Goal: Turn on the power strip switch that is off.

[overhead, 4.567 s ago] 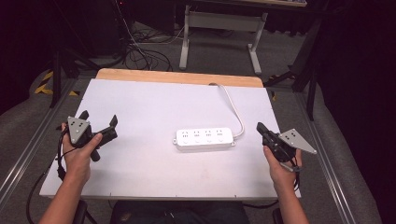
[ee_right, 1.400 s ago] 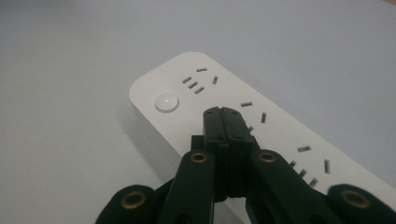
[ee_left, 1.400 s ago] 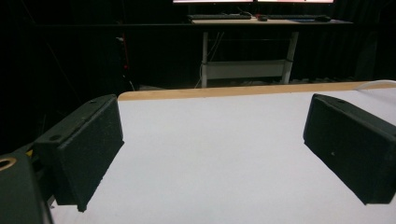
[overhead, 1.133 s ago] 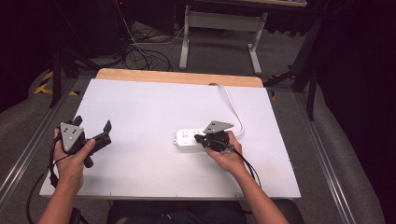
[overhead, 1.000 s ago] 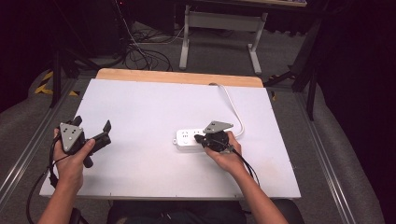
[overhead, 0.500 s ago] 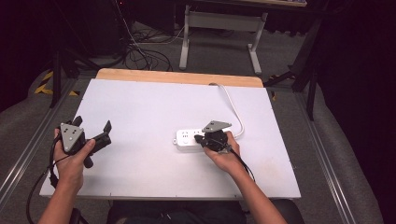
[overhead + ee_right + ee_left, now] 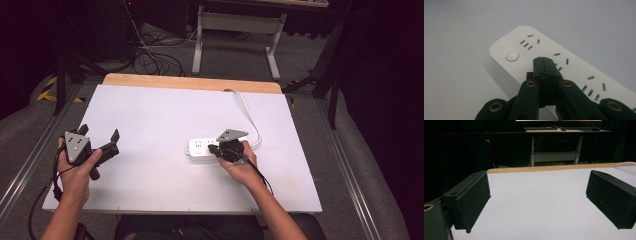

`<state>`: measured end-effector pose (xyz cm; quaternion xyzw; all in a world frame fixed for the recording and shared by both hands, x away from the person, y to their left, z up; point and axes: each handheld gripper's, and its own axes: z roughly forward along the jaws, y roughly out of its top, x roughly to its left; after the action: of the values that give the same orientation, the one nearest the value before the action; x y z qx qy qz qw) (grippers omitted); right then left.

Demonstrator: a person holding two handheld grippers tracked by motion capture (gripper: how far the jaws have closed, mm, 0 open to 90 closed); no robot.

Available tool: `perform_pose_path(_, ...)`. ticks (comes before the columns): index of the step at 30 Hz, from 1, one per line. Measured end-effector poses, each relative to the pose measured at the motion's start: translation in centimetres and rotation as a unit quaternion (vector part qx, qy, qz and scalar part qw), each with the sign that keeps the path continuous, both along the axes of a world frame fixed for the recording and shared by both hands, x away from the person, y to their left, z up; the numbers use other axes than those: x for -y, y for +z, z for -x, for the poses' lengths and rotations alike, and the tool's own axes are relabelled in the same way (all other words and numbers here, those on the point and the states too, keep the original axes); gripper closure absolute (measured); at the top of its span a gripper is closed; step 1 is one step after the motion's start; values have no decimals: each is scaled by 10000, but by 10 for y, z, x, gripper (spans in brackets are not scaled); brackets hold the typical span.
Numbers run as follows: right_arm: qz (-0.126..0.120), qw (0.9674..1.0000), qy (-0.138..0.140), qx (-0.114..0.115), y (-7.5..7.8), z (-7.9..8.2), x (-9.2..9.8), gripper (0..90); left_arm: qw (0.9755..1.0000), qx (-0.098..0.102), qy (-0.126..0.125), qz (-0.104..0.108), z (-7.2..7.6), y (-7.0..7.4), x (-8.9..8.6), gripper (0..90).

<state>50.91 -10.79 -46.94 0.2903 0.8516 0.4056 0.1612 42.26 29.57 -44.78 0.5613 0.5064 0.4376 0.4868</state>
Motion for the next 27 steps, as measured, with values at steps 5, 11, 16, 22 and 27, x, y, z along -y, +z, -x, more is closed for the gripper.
perform_pose_path(5,34,10000,-12,31,0,1,-1,900,10000,-2,-3,1,0,0,0,59)
perform_pose_path(11,-90,10000,9,-24,1,0,2,900,10000,-4,-9,6,-1,0,0,61)
perform_pose_path(16,-76,9999,32,-81,2,0,4,900,10000,-31,-25,8,-3,-1,0,65)
perform_pose_path(22,-80,10000,21,-10,1,1,3,900,10000,-14,-48,-3,-3,-1,2,65)
perform_pose_path(27,47,9998,39,173,1,2,1,900,10000,-16,-51,8,-4,-1,2,65)
